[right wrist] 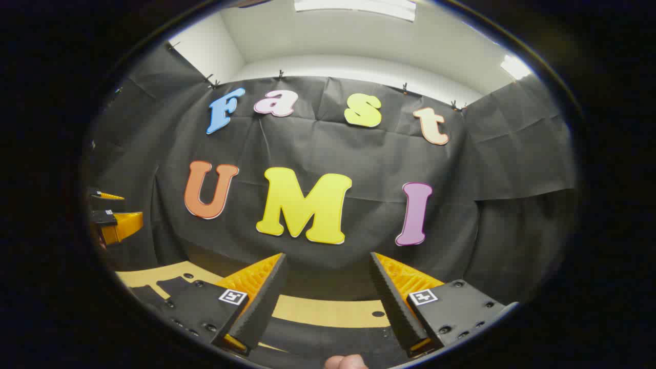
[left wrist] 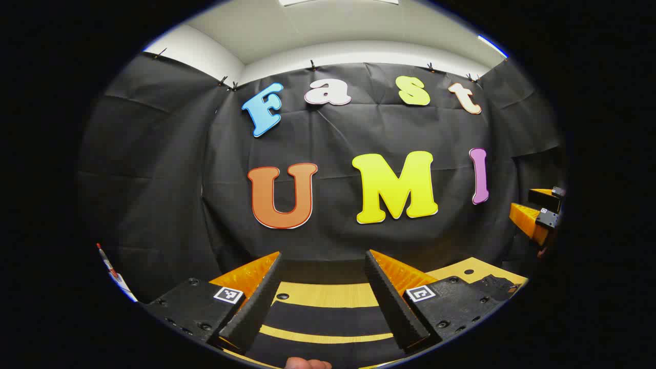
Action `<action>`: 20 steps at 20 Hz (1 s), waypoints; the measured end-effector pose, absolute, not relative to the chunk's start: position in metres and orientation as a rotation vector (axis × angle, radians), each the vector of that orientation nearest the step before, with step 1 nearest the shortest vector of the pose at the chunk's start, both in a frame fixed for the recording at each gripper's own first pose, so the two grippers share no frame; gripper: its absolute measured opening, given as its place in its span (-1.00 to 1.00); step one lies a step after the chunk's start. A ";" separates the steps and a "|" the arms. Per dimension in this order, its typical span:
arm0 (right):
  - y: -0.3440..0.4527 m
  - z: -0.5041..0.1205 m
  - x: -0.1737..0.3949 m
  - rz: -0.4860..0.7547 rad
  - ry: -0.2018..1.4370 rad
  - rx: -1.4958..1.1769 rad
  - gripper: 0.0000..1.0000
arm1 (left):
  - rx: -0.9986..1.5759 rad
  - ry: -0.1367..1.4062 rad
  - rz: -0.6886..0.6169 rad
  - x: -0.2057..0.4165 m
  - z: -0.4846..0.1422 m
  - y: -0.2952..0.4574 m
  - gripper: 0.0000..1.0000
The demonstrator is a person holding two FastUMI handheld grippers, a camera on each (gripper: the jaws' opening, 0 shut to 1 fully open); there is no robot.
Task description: Grasp the waist and the cuffs of the jeans and fold them to make the two legs overlap; first hold the waist and fold one-third of the jeans toward the cuffs, then hold the cuffs and fold the remaining one-third in the same direction to finish folding.
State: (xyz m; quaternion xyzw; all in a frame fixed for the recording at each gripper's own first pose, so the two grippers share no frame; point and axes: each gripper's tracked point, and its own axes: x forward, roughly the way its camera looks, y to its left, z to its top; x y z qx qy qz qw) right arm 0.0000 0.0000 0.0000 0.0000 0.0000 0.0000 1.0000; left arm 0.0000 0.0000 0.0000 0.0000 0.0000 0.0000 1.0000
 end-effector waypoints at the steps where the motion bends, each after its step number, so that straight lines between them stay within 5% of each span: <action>1: 0.000 0.000 0.000 -0.001 0.002 0.001 0.97 | 0.002 0.000 -0.003 0.000 0.000 -0.001 0.98; 20: -0.029 -0.034 0.010 -0.036 0.102 0.036 0.97 | -0.019 0.058 0.000 0.010 -0.024 0.020 0.99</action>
